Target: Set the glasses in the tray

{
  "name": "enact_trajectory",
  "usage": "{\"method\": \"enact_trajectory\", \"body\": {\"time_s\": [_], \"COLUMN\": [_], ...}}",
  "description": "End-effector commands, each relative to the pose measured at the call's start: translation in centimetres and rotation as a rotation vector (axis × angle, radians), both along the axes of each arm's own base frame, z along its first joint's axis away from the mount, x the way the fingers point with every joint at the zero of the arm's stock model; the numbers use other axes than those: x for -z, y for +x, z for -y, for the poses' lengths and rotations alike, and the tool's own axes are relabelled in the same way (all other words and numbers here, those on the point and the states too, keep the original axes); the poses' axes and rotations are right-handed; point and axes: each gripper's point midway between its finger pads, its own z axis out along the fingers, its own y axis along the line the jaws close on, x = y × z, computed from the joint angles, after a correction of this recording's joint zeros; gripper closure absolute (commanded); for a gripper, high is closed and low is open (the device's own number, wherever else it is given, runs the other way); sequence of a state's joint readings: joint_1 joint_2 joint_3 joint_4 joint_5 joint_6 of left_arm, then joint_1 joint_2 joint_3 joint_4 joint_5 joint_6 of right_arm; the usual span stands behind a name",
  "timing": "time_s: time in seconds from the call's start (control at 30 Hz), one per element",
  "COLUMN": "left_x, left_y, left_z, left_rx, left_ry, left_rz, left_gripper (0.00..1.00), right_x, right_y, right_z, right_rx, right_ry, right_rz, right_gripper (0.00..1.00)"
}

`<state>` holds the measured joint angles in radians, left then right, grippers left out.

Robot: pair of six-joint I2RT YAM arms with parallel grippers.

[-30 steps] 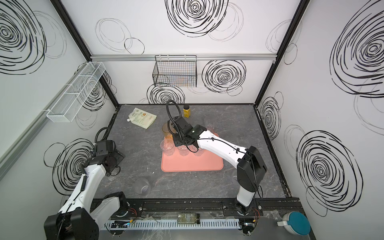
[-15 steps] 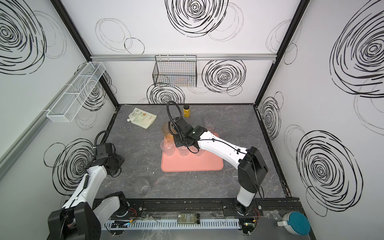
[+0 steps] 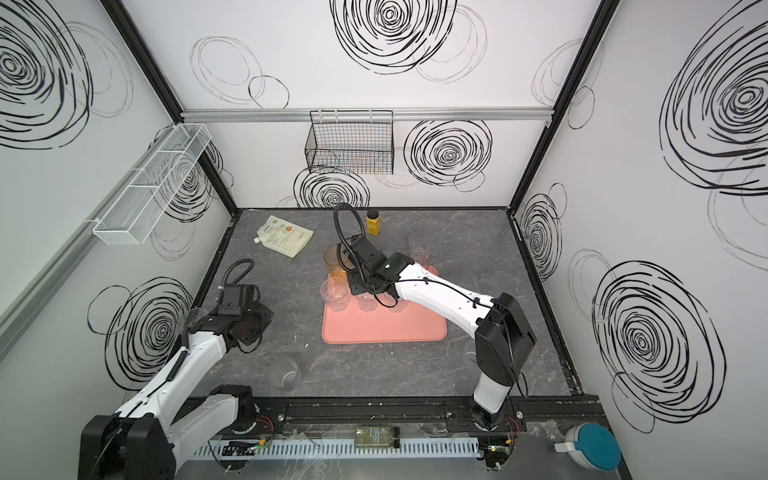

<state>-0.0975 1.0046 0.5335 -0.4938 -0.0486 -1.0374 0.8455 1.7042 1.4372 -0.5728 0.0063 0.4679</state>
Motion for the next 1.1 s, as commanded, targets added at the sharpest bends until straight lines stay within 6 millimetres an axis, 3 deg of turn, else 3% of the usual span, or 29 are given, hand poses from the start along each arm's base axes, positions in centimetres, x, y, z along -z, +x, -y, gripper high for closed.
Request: {"method": "enact_trajectory", "body": {"time_s": [0.0,0.23,0.43,0.7,1.07], "left_x": [-0.2,0.6,-1.0,-1.7,-4.5], "left_y": [-0.3,-0.1,1.3,2.2,3.5], "left_z": [2.2,4.7,5.2,6.3,6.8], "left_rx": [-0.038,0.018,0.047,0.071,0.118], "left_ry": [-0.024,-0.016,0.008,-0.016,0.009], "left_rz": [-0.020,-0.040,-0.001,-0.001,0.060], "left_gripper": [1.00,0.98,0.80,0.69,0.66], "right_x": [-1.8,-1.1,-1.1,-1.1,-0.9], "right_y": [0.1,-0.5,-0.9,-1.4,-1.9], "right_z": [-0.3,-1.2,-1.0,0.2,-0.3], "right_rx": [0.002,-0.026,-0.024,-0.011,-0.006], "right_ry": [0.032,0.029,0.026,0.012,0.046], "right_rz": [0.040,0.017,0.018,0.021,0.002], "right_gripper": [0.56,0.56,0.56,0.55,0.55]}}
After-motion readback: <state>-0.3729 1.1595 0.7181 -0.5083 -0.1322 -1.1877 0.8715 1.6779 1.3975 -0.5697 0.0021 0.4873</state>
